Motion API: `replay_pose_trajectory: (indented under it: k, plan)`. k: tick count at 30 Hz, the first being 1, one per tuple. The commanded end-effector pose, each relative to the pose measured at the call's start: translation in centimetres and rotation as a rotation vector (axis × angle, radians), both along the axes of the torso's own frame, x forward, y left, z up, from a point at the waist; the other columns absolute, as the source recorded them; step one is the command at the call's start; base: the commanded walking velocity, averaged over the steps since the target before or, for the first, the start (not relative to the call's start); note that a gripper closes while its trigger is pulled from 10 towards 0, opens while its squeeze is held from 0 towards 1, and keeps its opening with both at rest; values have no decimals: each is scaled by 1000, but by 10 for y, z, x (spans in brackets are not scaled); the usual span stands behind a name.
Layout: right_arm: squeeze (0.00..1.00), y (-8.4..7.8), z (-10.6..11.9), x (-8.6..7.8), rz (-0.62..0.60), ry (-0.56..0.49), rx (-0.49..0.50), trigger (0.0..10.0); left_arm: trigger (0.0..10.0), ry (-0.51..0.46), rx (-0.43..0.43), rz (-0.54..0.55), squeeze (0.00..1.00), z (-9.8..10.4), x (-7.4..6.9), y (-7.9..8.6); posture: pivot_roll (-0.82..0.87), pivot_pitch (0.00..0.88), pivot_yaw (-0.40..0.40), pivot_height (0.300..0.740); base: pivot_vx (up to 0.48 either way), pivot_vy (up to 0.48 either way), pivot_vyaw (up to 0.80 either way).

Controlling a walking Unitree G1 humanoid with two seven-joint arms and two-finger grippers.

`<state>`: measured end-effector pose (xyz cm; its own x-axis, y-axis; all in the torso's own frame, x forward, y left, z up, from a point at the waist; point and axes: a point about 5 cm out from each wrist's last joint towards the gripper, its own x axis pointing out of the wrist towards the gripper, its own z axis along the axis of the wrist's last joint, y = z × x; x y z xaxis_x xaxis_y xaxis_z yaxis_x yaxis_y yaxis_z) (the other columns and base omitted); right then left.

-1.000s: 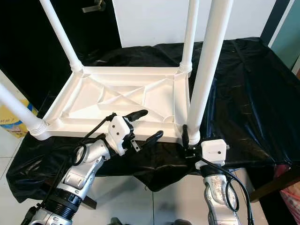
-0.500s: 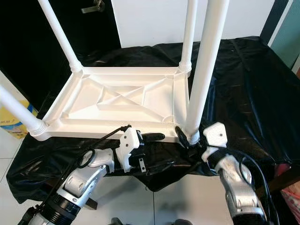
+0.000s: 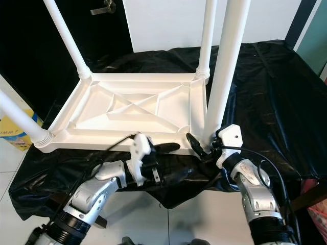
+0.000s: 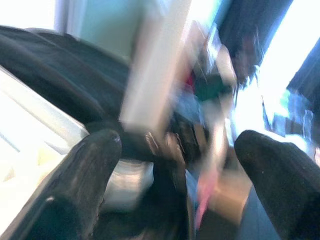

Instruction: Building children table

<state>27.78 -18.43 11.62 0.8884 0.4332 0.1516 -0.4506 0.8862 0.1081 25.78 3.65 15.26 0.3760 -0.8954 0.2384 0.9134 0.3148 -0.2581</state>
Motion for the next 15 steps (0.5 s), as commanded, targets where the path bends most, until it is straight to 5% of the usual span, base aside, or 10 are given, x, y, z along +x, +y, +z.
replay_pose_trajectory:
  k: [1,6,9,11,15]
  plan:
    - [0,0,-1,-2,5,26,55,10000,10000,51,-42,43,0,2,4,7,-167,37,68,740,0,0,0]
    - [0,4,1,-5,33,63,215,10000,10000,179,-198,49,0,5,6,7,-176,42,71,740,0,0,0]
    - [0,2,2,-6,44,45,135,10000,10000,171,-171,9,0,4,1,2,-181,45,73,740,0,0,0]
    - [0,-3,3,-5,31,-25,-39,10000,10000,121,-96,-18,0,3,-4,-2,-181,46,72,740,0,0,0]
    - [0,-4,5,-4,37,-95,-190,10000,10000,35,13,-46,0,2,-8,-5,-181,47,71,740,0,0,0]
